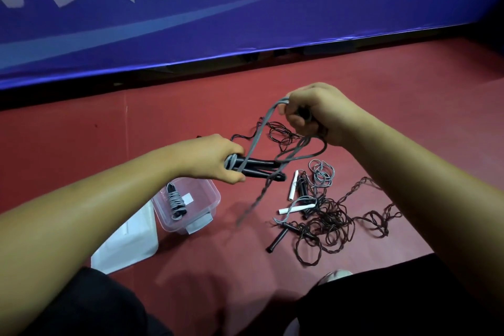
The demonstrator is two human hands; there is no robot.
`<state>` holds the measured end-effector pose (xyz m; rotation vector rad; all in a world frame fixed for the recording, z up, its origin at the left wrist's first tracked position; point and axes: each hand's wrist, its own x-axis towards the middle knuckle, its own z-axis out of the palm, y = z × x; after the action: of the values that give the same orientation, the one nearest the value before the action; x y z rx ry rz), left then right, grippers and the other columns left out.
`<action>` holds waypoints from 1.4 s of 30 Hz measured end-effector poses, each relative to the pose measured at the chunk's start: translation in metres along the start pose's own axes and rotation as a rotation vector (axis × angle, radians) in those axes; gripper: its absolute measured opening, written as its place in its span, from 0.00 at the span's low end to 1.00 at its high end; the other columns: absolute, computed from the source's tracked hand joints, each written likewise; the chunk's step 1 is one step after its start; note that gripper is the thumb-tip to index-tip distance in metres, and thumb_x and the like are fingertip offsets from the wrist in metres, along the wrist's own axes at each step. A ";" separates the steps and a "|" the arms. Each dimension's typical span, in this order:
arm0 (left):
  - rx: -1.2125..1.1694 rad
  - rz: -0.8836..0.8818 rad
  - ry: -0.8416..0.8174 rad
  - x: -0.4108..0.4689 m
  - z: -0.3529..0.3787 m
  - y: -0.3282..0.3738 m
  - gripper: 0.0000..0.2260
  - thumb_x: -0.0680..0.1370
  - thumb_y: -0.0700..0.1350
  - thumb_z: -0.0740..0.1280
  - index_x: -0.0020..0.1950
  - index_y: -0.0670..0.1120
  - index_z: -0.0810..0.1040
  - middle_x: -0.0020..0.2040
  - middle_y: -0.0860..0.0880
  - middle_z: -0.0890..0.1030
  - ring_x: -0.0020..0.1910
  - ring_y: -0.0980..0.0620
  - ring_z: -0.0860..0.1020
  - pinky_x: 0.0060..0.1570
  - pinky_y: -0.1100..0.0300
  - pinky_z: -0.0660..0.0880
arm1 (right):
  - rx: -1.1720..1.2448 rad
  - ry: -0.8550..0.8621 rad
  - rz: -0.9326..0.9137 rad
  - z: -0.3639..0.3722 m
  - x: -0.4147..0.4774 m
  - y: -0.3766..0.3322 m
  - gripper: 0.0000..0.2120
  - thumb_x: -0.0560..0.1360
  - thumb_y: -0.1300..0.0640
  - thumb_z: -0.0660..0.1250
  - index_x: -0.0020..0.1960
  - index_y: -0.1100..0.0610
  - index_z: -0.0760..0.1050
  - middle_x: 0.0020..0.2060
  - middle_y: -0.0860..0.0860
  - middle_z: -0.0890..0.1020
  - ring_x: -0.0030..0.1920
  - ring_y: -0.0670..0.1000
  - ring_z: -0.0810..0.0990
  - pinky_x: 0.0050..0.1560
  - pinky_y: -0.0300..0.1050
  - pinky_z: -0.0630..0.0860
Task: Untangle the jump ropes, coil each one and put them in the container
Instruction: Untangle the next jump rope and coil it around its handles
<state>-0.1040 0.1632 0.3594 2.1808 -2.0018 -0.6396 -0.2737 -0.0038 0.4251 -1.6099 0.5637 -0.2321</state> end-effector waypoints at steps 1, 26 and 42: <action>0.007 0.030 -0.008 -0.001 0.000 0.000 0.13 0.73 0.57 0.71 0.41 0.49 0.73 0.32 0.48 0.76 0.29 0.51 0.71 0.32 0.54 0.69 | -0.020 0.011 0.009 -0.002 0.002 0.002 0.09 0.67 0.69 0.59 0.43 0.70 0.75 0.23 0.56 0.68 0.22 0.49 0.56 0.25 0.38 0.52; -1.490 -0.088 0.465 -0.012 -0.036 0.011 0.06 0.77 0.37 0.65 0.53 0.44 0.73 0.33 0.45 0.77 0.25 0.53 0.70 0.24 0.65 0.63 | -0.313 -0.322 0.239 -0.011 0.017 0.048 0.05 0.78 0.65 0.63 0.44 0.61 0.75 0.31 0.58 0.77 0.24 0.51 0.69 0.24 0.39 0.64; -1.610 -0.402 0.725 -0.018 -0.042 -0.066 0.03 0.79 0.37 0.65 0.51 0.41 0.72 0.42 0.41 0.81 0.26 0.54 0.72 0.24 0.66 0.68 | -0.249 -0.323 0.313 0.005 0.015 0.034 0.10 0.74 0.71 0.65 0.52 0.61 0.71 0.30 0.55 0.69 0.24 0.48 0.63 0.23 0.38 0.56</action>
<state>-0.0274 0.1806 0.3780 1.3007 -0.2584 -0.8326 -0.2659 -0.0077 0.3884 -1.7258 0.5988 0.3384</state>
